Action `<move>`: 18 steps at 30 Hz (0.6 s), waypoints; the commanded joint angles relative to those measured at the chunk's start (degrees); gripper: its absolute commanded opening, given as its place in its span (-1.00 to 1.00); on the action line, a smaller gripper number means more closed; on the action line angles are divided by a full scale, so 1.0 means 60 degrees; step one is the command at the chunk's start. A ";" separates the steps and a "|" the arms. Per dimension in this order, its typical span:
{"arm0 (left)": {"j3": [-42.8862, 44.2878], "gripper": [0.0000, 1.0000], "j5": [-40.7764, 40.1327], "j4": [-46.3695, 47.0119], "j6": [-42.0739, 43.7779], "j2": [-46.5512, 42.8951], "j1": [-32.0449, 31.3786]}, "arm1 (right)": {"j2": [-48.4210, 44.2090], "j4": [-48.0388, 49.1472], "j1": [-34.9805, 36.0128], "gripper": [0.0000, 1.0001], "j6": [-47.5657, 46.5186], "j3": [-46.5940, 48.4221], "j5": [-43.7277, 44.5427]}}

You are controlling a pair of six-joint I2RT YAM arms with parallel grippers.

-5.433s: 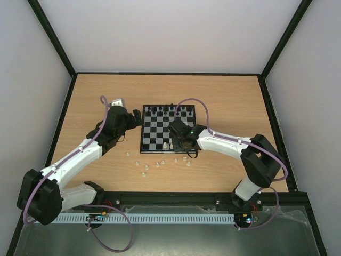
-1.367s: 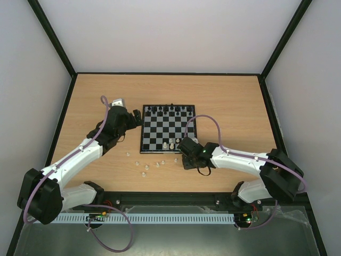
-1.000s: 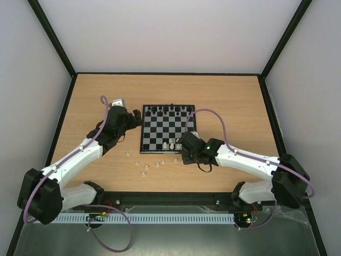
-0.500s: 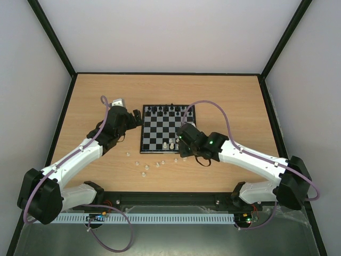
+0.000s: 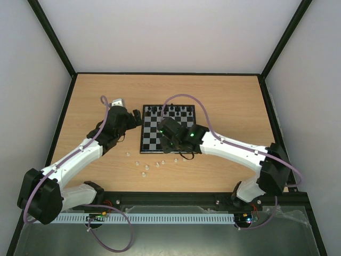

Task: Set up the chess pieces on the board
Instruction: Place the chess piece on the chessboard.

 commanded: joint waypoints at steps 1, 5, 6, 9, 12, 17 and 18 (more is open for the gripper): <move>-0.0034 0.99 -0.0193 0.0020 0.0022 -0.0084 -0.0011 | 0.0947 -0.0388 0.0116 -0.85 -0.0358 0.0685 -0.0123; -0.0063 0.99 -0.0251 -0.0004 0.0017 -0.0191 -0.0011 | 0.1779 -0.0443 0.0120 -0.85 -0.0516 0.1152 -0.0213; -0.0052 0.99 -0.0279 -0.0021 0.0009 -0.0195 0.0000 | 0.1963 -0.0430 0.0126 -0.85 -0.0543 0.1235 -0.0224; -0.0050 0.99 -0.0335 -0.0038 -0.0016 -0.0195 0.0016 | 0.2410 -0.0374 0.0131 -0.85 -0.0606 0.1431 -0.0317; -0.0038 0.99 -0.0347 -0.0078 -0.0042 -0.0138 0.0068 | 0.2750 -0.0322 0.0132 -0.85 -0.0640 0.1590 -0.0321; -0.0023 0.99 -0.0331 -0.0123 -0.0080 -0.0151 0.0100 | 0.3239 -0.0309 0.0136 -0.85 -0.0706 0.1827 -0.0242; -0.0020 0.99 -0.0331 -0.0126 -0.0071 -0.0144 0.0100 | 0.3329 -0.0300 0.0128 -0.85 -0.0713 0.1874 -0.0183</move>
